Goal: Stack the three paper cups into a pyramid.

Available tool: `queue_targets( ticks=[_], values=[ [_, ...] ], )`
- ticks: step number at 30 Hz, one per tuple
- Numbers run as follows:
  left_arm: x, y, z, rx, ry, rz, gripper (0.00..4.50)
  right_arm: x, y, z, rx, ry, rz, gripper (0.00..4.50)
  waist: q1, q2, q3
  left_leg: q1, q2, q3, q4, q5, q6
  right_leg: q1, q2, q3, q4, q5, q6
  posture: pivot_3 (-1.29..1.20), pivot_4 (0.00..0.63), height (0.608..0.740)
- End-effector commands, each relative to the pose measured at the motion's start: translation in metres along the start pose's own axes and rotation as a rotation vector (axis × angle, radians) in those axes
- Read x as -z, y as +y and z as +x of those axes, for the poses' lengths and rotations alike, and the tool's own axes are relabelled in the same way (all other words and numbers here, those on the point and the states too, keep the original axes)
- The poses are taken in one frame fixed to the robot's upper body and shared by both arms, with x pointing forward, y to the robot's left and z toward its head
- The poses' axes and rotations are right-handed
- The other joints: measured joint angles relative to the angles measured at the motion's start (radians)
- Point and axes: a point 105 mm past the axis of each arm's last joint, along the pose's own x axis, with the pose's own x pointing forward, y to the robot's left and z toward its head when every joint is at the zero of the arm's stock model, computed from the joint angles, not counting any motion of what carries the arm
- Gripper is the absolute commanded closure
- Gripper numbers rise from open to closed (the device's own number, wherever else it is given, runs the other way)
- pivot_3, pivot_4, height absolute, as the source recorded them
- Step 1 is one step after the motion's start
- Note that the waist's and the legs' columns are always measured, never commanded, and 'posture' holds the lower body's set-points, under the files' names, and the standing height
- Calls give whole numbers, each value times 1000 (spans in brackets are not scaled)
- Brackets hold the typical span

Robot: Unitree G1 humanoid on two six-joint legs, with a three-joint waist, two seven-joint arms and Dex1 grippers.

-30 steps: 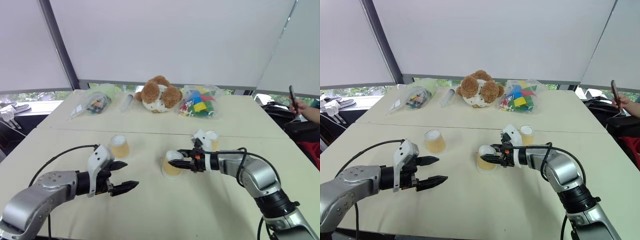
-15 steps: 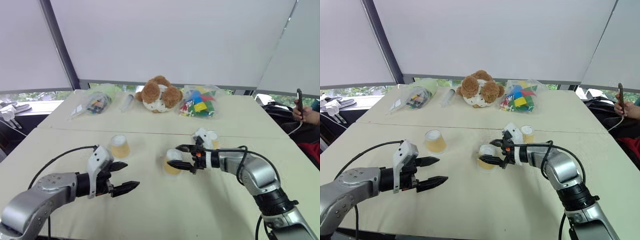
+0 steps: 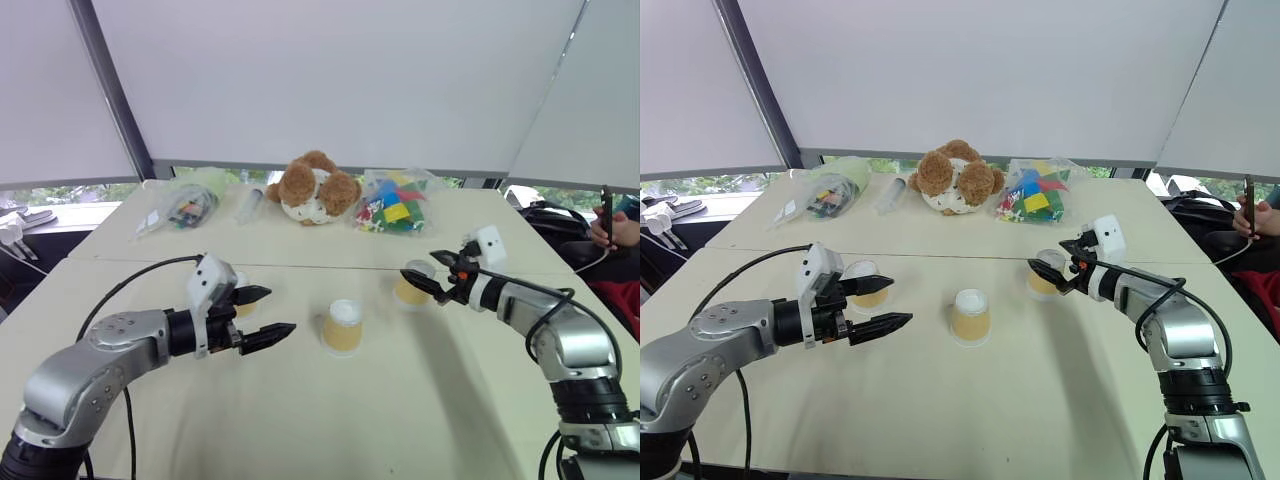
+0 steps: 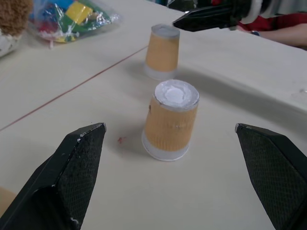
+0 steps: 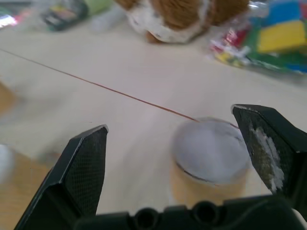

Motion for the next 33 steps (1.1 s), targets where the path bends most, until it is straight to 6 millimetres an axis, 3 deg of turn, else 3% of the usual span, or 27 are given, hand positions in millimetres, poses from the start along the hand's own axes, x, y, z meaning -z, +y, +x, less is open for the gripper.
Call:
queue_targets(
  ticks=[1, 7, 21, 24, 26, 30, 33],
  values=[
    [-3, -3, 1, 6, -11, 26, 0, -7, -4, 8, 20, -54, -25, 17, 1, 0, 0, 0, 0, 0, 0, 0, 0, 0, 0, 0, 0, 0, 0, 0, 150, 740],
    [0, -3, 0, -11, -10, 7, 0, 1, -12, 21, 55, -61, 0, 17, 3, 0, 0, 0, 0, 0, 0, 0, 0, 0, 0, 0, 0, 0, 0, 0, 150, 740],
    [3, -5, -2, -23, -5, -2, 0, 13, -19, 26, 81, -54, 2, 17, 2, 0, 0, 0, 0, 0, 1, 0, 0, 1, 0, 0, 0, 0, 0, 0, 150, 740],
    [3, -5, -2, -23, -4, 0, 0, 14, -18, 26, 81, -52, 6, 855, 3, 0, 0, 0, 0, 0, 1, 0, -1, 1, 0, 0, 0, 0, 0, 0, 150, 740],
    [2, -4, -2, -23, -4, 4, 0, 17, -17, 27, 77, -41, 3, 1802, 3, 1, 0, 0, 0, 0, 1, 0, -1, 1, 0, 0, 0, 0, 0, 0, 150, 740],
    [1, -2, -3, -28, -5, 12, 0, 18, -17, 27, 77, -25, -9, 1992, 3, 0, 0, 0, 0, 0, 1, 0, -1, 1, 0, 0, 0, 0, 0, 0, 150, 740],
    [0, -1, -6, -33, -1, 14, 0, -5, 1, 18, -45, -89, 3, 1992, 4, 1, 0, 0, 0, 0, 1, 0, -1, 1, 0, 0, 0, 0, 0, 0, 150, 740]
  ],
)
